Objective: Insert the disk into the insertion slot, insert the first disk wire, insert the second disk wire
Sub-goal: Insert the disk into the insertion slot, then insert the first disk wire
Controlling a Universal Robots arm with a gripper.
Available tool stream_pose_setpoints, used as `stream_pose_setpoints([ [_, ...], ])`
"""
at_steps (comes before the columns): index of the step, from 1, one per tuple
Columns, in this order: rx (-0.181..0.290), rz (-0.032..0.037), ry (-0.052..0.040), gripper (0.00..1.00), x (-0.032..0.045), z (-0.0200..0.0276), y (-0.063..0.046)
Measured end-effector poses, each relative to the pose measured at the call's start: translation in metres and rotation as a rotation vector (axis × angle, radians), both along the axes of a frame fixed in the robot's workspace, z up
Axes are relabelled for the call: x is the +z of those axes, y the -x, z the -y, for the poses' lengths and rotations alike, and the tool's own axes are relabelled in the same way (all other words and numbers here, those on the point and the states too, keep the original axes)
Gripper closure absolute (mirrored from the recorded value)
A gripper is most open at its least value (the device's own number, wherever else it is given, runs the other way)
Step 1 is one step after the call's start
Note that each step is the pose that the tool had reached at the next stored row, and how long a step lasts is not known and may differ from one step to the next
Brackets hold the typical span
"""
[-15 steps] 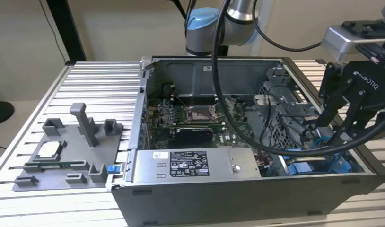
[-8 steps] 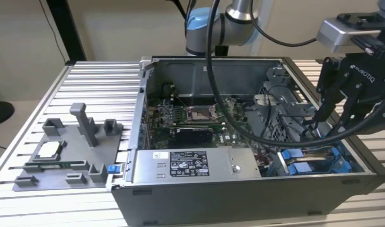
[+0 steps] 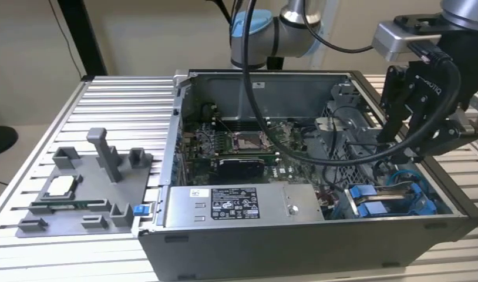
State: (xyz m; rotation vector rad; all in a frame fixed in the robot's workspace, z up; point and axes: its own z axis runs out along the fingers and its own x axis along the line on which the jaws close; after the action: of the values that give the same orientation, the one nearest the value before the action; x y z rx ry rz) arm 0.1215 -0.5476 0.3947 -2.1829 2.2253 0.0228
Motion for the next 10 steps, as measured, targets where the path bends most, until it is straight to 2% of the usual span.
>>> stream_pose_setpoints([
  [2,0.0,0.0027,-0.0002,0.0,-0.0018,-0.003,0.0004],
  [7,0.0,0.0118,-0.0004,0.0,-0.0086,-0.0039,0.0013],
  [10,0.0,0.0151,-0.0039,0.0,-0.0103,-0.0051,0.0014],
])
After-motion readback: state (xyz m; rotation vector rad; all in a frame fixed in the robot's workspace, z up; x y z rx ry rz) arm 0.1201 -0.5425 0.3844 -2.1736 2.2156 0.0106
